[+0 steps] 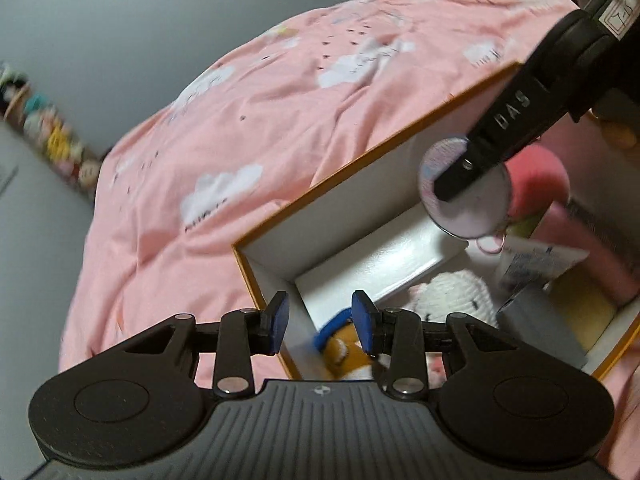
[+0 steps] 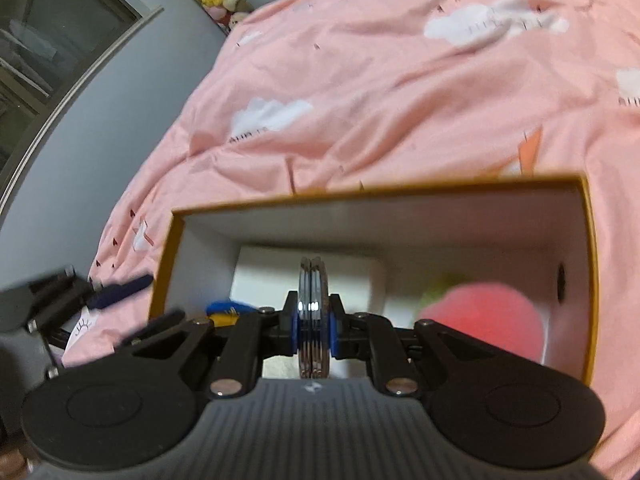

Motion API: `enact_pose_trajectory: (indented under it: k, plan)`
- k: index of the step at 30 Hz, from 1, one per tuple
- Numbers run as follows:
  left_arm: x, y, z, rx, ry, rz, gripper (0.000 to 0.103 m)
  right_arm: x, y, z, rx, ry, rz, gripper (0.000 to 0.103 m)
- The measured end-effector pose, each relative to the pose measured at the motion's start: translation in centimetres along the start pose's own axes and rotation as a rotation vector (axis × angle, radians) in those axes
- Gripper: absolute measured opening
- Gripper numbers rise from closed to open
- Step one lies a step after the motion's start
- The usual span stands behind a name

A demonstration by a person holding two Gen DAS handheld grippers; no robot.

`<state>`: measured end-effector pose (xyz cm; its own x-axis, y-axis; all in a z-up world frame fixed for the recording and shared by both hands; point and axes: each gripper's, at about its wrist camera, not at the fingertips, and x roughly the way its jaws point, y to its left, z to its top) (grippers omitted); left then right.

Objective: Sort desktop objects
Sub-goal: 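Lower the mirror into the shoebox and open the right gripper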

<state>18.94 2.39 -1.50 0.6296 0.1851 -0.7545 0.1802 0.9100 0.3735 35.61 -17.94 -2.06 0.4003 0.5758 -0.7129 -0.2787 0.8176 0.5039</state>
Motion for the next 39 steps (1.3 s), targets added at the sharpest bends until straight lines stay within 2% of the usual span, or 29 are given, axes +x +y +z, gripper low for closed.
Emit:
enact_pose_trajectory:
  k: [4, 6, 14, 16, 20, 25, 29, 36, 39]
  plan:
    - [0.0, 0.2, -0.2, -0.113, 0.004, -0.031, 0.041, -0.7, 1.5, 0.6, -0.028, -0.031, 0.021, 0.015]
    - [-0.1, 0.3, -0.5, -0.15, 0.006, -0.044, 0.041, -0.7, 2.2, 0.3, -0.047, -0.017, 0.036, 0.015]
    - [-1.3, 1.2, -2.3, -0.244, 0.016, -0.018, 0.041, 0.3, 2.1, -1.6, -0.043, 0.058, -0.089, 0.015]
    - [-1.6, 1.5, -2.8, -0.26, 0.018, -0.014, 0.041, 0.3, 2.2, -1.8, -0.061, 0.062, -0.127, 0.015]
    - [-2.0, 1.9, -3.8, -0.287, 0.026, -0.005, 0.041, 1.2, 2.6, -2.1, -0.066, 0.098, -0.145, 0.015]
    - [-3.1, 2.4, -5.0, -0.334, 0.015, -0.01, 0.041, 3.2, 3.1, -2.5, -0.09, 0.133, -0.224, 0.015]
    - [-3.7, 2.3, -5.5, -0.351, 0.002, -0.021, 0.041, 4.8, 3.1, -3.0, -0.054, 0.178, -0.228, 0.015]
    - [-4.1, 1.7, -5.9, -0.355, -0.005, -0.032, 0.041, 5.5, 3.1, -2.7, -0.026, 0.178, -0.252, 0.015]
    - [-4.5, 1.5, -5.9, -0.359, -0.011, -0.032, 0.041, 5.6, 4.0, -2.9, -0.09, 0.165, -0.288, 0.015]
